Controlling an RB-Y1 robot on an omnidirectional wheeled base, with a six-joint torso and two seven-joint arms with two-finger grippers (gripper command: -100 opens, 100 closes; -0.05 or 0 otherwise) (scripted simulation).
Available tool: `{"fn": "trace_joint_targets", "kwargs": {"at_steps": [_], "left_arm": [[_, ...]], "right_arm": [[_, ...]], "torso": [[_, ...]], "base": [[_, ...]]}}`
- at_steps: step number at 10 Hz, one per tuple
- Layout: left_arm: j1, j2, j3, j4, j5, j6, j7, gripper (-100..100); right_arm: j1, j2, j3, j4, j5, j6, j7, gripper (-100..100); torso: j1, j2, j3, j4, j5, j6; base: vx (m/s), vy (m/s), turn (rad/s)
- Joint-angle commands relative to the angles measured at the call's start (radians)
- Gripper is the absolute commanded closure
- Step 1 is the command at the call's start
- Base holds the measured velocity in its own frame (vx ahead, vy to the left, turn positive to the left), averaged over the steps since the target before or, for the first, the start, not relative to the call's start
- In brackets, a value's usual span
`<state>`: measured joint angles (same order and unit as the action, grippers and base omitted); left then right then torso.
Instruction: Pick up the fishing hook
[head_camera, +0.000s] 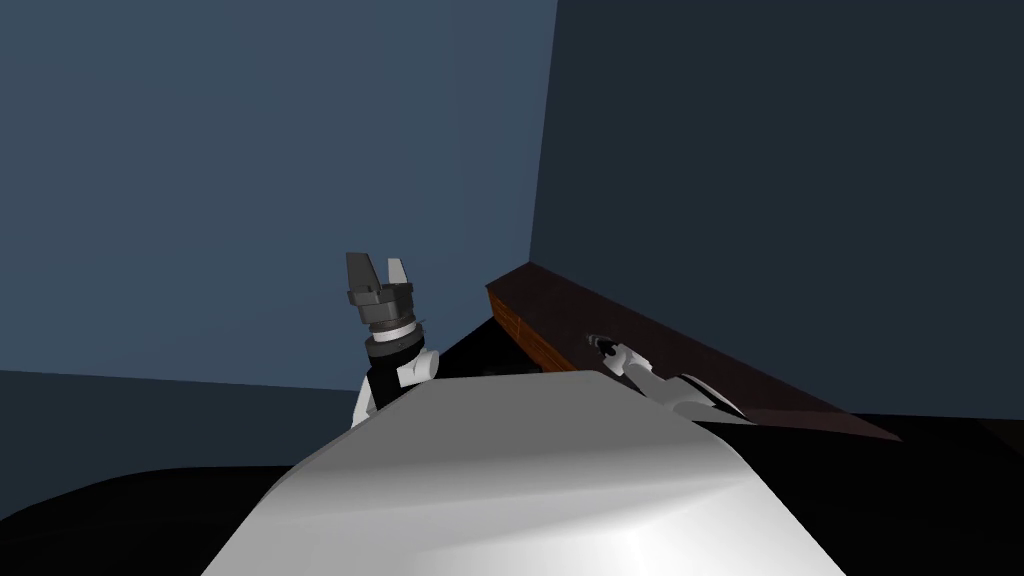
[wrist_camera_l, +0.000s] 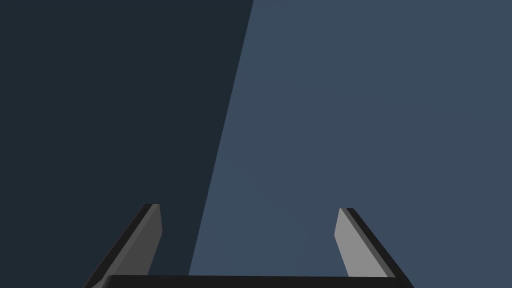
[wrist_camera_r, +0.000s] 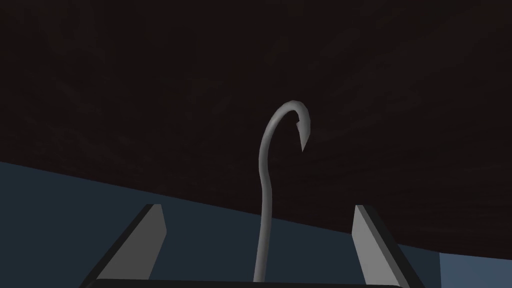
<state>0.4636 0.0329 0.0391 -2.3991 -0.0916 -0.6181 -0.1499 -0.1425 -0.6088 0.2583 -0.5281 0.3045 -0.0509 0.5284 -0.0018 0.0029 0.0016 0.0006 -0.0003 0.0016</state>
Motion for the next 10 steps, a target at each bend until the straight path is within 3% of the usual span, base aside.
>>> {"fn": "trace_joint_targets", "kwargs": {"at_steps": [1,4,6,8,10], "left_arm": [[0.000,0.000,0.000,0.000,0.000,0.000,0.000,0],[0.000,0.000,0.000,0.000,0.000,0.000,0.000,0],[0.000,0.000,0.000,0.000,0.000,0.000,0.000,0],[0.000,0.000,0.000,0.000,0.000,0.000,0.000,0],[0.000,0.000,0.000,0.000,0.000,0.000,0.000,0]], "right_arm": [[-0.035,0.023,-0.022,0.050,-0.005,-0.013,0.035,-100],[-0.064,0.041,-0.038,0.107,-0.011,-0.023,0.062,-100],[-0.123,0.078,-0.071,0.182,-0.024,-0.042,0.116,-100],[-0.123,0.078,-0.071,0.141,-0.024,-0.042,0.116,-100],[-0.123,0.078,-0.071,0.191,-0.024,-0.042,0.116,-100]], "torso": [[0.000,0.000,0.000,0.000,0.000,0.000],[-0.001,0.000,0.000,0.000,0.000,0.000],[-0.001,0.000,0.000,0.000,-0.001,0.000],[-0.002,0.000,0.000,0.000,-0.001,0.000],[0.000,-0.002,-0.001,-0.001,0.000,0.000]], "base": [[-0.029,-0.017,0.041],[-0.031,-0.021,0.029],[-0.044,-0.032,0.059],[-0.030,-0.021,0.005],[0.003,0.002,0.002]]}}
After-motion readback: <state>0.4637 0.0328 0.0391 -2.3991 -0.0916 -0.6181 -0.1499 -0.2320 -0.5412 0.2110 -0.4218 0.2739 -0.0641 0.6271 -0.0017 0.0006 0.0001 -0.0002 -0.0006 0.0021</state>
